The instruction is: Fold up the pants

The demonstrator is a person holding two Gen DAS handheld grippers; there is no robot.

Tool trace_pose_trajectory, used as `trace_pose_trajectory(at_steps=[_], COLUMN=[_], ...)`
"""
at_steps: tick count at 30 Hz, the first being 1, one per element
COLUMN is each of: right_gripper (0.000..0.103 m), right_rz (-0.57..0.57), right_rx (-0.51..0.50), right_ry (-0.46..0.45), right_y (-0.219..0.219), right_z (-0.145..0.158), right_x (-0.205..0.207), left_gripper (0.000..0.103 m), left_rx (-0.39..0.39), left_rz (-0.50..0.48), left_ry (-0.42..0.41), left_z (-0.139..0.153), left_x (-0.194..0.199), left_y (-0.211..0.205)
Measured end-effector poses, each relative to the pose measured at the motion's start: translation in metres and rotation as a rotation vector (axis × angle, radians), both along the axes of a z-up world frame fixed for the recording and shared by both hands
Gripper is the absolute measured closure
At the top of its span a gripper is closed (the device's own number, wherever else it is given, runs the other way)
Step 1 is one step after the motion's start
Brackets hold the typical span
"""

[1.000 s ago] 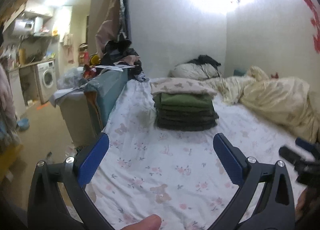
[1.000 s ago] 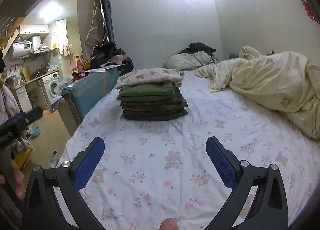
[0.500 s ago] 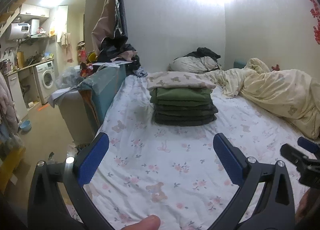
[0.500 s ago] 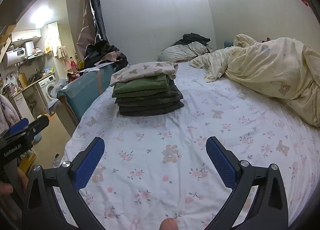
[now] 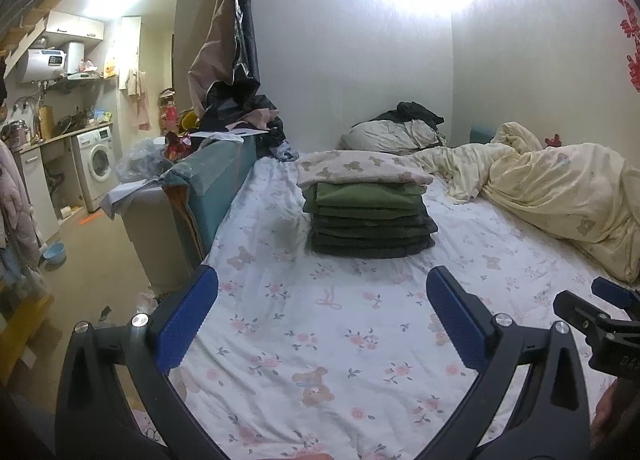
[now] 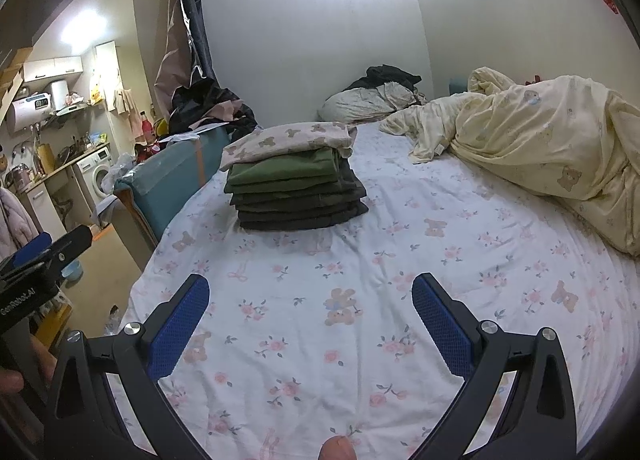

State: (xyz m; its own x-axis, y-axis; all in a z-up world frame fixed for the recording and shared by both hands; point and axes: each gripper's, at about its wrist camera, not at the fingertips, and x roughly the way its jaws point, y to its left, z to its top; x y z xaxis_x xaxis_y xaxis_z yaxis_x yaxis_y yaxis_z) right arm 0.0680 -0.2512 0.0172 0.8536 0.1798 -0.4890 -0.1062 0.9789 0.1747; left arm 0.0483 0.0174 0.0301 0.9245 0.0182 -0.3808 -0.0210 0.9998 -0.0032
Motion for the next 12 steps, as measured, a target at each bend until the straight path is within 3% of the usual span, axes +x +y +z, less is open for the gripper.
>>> trace_pose_trajectory(at_steps=[12], right_gripper=[0.0], right_rz=[-0.012], right_rx=[-0.009], right_ry=[-0.007], right_y=[0.0025], right_z=[-0.0024], right_x=[-0.0003], left_gripper=[0.0], left_rx=[-0.008], left_rz=[0.017], left_ry=[-0.027], left_z=[0.0033], left_x=[-0.0078], left_y=[0.003])
